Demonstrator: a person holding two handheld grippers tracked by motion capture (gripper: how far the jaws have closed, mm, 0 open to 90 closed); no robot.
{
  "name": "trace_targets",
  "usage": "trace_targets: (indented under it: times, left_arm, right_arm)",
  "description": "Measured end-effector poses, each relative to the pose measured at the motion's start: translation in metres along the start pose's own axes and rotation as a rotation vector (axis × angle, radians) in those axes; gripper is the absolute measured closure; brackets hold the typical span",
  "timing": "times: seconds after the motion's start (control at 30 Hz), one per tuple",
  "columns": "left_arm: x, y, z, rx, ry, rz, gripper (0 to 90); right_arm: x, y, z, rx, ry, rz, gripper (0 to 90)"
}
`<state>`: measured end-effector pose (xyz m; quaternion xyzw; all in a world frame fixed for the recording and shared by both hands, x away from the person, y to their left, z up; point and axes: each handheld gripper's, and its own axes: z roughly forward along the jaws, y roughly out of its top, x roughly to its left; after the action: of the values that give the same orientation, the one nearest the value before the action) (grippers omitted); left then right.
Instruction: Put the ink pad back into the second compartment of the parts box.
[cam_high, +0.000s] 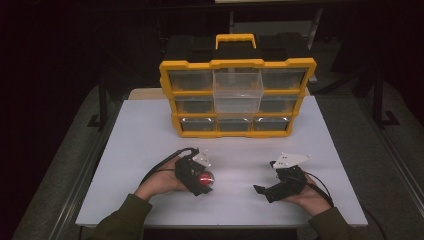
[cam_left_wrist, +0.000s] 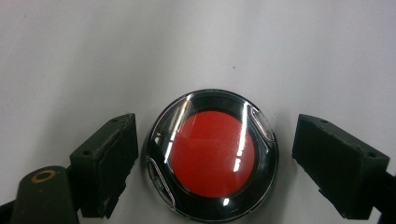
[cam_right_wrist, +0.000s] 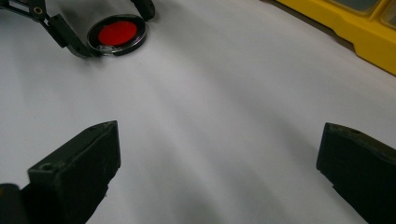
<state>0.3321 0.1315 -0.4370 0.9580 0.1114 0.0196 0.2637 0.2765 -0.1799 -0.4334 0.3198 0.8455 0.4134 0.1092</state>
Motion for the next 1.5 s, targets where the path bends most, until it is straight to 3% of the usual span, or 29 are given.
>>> trace_targets:
  times: [0.3, 0.97, 1.3, 1.5]
  left_arm:
    - [0.001, -0.001, -0.003, -0.007, 0.014, 0.005, 25.5]
    - [0.001, -0.001, -0.004, 0.000, 0.007, 0.016, 29.4]
    - [0.009, -0.003, -0.019, -0.052, 0.001, -0.031, 29.4]
    - [0.013, -0.004, -0.026, -0.056, 0.000, -0.047, 29.4]
  right_arm:
    - [0.000, 0.000, 0.000, 0.002, -0.002, 0.002, 0.0]
    - [0.001, -0.001, 0.001, 0.009, -0.003, -0.003, 0.0]
    - [0.001, -0.002, 0.002, 0.018, -0.011, -0.011, 0.0]
    - [0.001, -0.003, 0.003, 0.020, -0.015, -0.015, 0.0]
